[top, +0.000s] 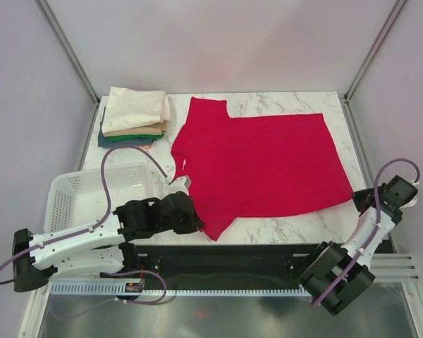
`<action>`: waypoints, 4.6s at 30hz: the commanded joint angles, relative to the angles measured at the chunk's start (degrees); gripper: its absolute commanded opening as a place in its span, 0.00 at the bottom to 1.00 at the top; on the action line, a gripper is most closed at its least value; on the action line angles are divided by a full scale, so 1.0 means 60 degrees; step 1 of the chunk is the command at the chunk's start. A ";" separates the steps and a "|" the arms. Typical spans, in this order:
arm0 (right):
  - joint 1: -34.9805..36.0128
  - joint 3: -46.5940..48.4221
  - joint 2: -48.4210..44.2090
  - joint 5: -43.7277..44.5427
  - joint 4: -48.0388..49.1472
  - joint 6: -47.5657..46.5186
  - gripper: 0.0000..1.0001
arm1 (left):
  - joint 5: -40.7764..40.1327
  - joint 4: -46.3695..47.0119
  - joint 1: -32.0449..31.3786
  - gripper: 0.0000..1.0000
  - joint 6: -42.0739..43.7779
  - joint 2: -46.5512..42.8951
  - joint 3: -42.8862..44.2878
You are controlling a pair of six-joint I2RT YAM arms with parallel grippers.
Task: Fold and stack the t-shirts
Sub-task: Fold the tshirt
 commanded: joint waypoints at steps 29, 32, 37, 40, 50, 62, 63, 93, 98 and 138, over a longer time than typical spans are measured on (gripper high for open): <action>0.3274 0.4499 0.6330 0.1185 0.1560 0.0620 0.00 | 0.2968 0.0088 0.7120 0.02 0.6305 0.6004 0.5158; 0.3333 0.4763 0.6711 0.1273 0.1634 0.0634 0.00 | 0.2896 0.0088 0.7209 0.02 0.6554 0.6503 0.5568; 0.3348 0.5129 0.7240 0.1376 0.1810 0.0722 0.00 | 0.2661 0.0015 0.7398 0.02 0.6818 0.7424 0.6344; 0.3362 0.5364 0.7620 0.1361 0.1912 0.0781 0.00 | 0.2719 -0.0102 0.7530 0.02 0.6935 0.7864 0.6885; 0.3611 0.6359 0.9216 0.0776 0.2103 0.0766 0.02 | 0.2442 -0.0717 0.7809 0.04 0.6863 0.9403 0.8351; 0.3685 0.7593 0.8037 0.1871 0.0683 0.0167 0.82 | 0.2338 -0.2388 0.8029 0.75 0.6599 0.8586 1.0244; 0.3641 0.7141 0.7771 0.1903 0.0624 0.0108 0.85 | 0.2309 -0.2344 0.8014 0.75 0.6396 0.8265 0.9575; 0.2497 0.1863 0.7489 0.0042 0.3845 0.0209 0.71 | 0.1329 0.3999 0.7063 0.77 0.2293 0.5097 -0.0026; 0.2601 0.1878 0.7665 0.0437 0.3934 0.0108 0.28 | 0.0817 0.4028 0.6945 0.62 0.2174 0.5142 -0.0245; -0.0432 0.1130 0.2817 0.0498 0.0242 -0.0478 0.91 | -0.0398 -0.0222 0.5289 0.63 0.4616 0.1241 0.2164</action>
